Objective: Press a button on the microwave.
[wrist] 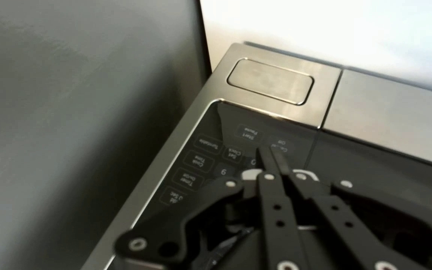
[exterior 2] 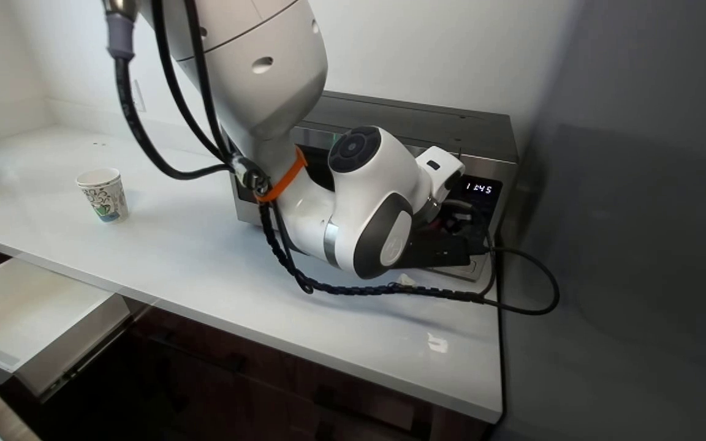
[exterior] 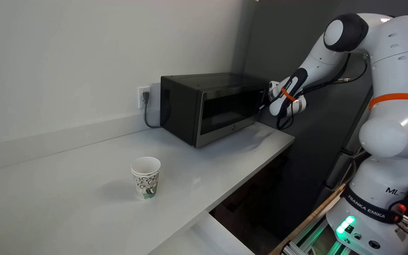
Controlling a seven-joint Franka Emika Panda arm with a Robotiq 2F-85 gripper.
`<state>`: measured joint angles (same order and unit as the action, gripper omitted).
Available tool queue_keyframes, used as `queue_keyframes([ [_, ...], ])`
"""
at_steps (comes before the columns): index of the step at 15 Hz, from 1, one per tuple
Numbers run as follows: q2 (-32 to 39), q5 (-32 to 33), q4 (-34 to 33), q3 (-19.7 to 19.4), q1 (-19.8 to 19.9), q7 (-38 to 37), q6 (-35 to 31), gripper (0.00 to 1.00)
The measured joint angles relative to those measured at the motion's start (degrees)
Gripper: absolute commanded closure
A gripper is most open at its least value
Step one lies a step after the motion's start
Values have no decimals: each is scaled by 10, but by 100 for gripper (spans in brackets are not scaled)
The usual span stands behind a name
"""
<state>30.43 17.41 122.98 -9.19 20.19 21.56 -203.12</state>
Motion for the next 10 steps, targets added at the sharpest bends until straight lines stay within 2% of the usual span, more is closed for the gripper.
queue_keyframes([
  [10,16,-3,-8,-15,-20,-3,-28,100],
])
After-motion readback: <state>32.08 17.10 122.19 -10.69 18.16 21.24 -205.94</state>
